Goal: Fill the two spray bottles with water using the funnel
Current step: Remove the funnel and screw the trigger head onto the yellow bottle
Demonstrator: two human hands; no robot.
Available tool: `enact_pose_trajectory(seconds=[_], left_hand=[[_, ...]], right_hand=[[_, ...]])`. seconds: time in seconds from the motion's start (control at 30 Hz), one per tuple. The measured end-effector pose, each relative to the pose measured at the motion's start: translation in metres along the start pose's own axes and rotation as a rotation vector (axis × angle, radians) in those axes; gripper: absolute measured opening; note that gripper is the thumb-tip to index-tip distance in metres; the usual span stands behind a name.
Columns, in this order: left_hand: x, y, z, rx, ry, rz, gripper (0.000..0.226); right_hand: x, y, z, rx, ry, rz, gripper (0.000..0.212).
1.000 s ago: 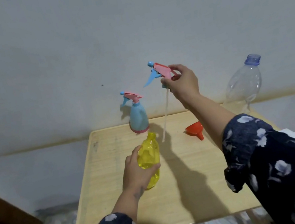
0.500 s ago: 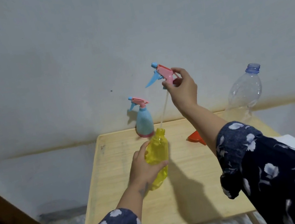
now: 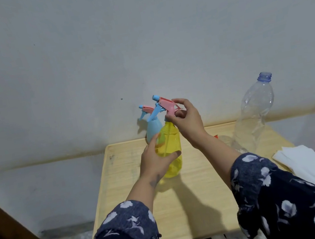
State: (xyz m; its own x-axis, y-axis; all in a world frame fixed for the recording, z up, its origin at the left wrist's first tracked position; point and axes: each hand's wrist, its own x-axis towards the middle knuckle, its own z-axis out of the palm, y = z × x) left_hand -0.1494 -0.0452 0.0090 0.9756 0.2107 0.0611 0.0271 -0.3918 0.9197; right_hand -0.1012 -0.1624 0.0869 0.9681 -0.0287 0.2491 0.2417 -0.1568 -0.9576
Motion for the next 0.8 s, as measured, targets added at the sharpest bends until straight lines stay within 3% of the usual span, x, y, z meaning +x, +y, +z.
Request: enact_pose_trajectory(seconds=[0.17, 0.37, 0.53, 0.63, 0.8], left_hand=[[-0.008, -0.004, -0.002, -0.025, -0.026, 0.005, 0.088], [-0.021, -0.003, 0.006, -0.044, -0.035, 0.032, 0.083], [-0.028, -0.005, 0.006, -0.034, -0.046, 0.024, 0.083], [-0.031, -0.006, 0.005, -0.025, -0.033, 0.019, 0.083], [-0.038, -0.008, 0.007, 0.018, -0.02, 0.044, 0.079]], right_hand=[[-0.005, -0.008, -0.017, 0.001, -0.219, 0.026, 0.055], [-0.014, -0.001, -0.023, -0.1, -0.156, -0.026, 0.065], [-0.016, -0.003, -0.027, -0.085, -0.236, -0.013, 0.053], [-0.018, -0.006, -0.028, -0.072, -0.302, -0.024, 0.066], [-0.022, 0.002, -0.026, -0.165, -0.181, -0.085, 0.055]])
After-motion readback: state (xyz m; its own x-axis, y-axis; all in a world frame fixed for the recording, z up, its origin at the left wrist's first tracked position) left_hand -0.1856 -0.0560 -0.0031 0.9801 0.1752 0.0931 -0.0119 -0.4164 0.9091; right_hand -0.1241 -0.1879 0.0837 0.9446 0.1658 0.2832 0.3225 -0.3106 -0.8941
